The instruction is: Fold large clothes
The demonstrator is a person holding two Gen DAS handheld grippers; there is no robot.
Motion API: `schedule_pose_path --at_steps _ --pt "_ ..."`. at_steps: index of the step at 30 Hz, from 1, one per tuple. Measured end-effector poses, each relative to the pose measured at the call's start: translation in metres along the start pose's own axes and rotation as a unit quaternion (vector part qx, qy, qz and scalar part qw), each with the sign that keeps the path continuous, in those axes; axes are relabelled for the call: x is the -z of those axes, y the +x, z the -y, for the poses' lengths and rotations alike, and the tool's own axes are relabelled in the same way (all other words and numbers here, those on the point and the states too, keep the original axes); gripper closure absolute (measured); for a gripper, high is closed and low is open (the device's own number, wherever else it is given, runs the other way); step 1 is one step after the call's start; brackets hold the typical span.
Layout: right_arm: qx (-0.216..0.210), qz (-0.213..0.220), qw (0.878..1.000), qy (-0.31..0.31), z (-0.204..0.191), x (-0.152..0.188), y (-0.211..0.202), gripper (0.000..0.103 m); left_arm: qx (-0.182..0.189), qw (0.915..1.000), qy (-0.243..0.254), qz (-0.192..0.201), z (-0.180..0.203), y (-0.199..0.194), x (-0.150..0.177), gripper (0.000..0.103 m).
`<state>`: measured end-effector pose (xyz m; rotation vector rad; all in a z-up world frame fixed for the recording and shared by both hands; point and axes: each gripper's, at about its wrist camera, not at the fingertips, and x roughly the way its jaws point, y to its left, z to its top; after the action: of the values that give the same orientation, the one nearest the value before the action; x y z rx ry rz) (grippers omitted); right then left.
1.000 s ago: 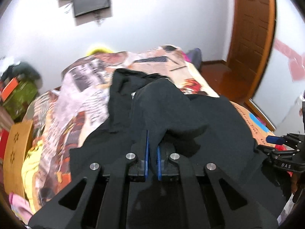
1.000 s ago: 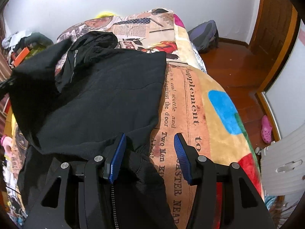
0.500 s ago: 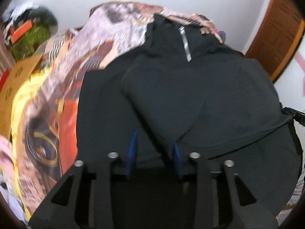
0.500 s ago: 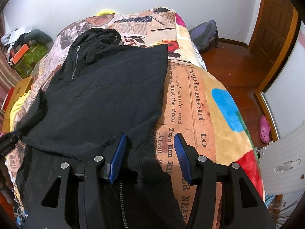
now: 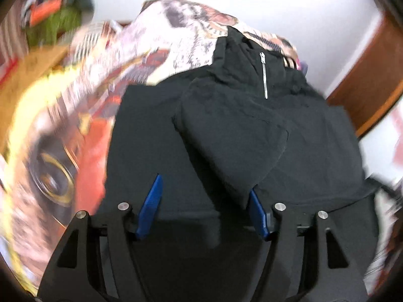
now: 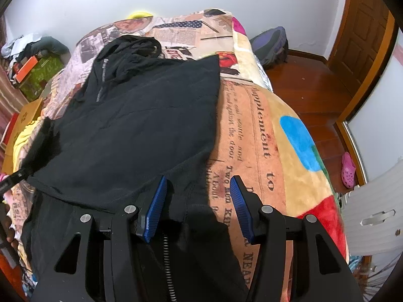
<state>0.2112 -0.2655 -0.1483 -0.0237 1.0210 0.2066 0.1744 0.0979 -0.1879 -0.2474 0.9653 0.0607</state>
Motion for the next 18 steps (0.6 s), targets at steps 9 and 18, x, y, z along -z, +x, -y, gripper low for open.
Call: schedule_pose_path --at_steps 9,18 --pt "-0.019 0.015 0.998 -0.057 -0.040 -0.010 -0.002 0.055 -0.088 0.9858 0.143 -0.006 0.058 0.034 -0.009 0.035" --pt "-0.013 0.010 0.996 -0.083 -0.052 -0.001 0.018 0.049 -0.112 0.9831 0.145 -0.005 0.064 0.058 -0.030 0.035"
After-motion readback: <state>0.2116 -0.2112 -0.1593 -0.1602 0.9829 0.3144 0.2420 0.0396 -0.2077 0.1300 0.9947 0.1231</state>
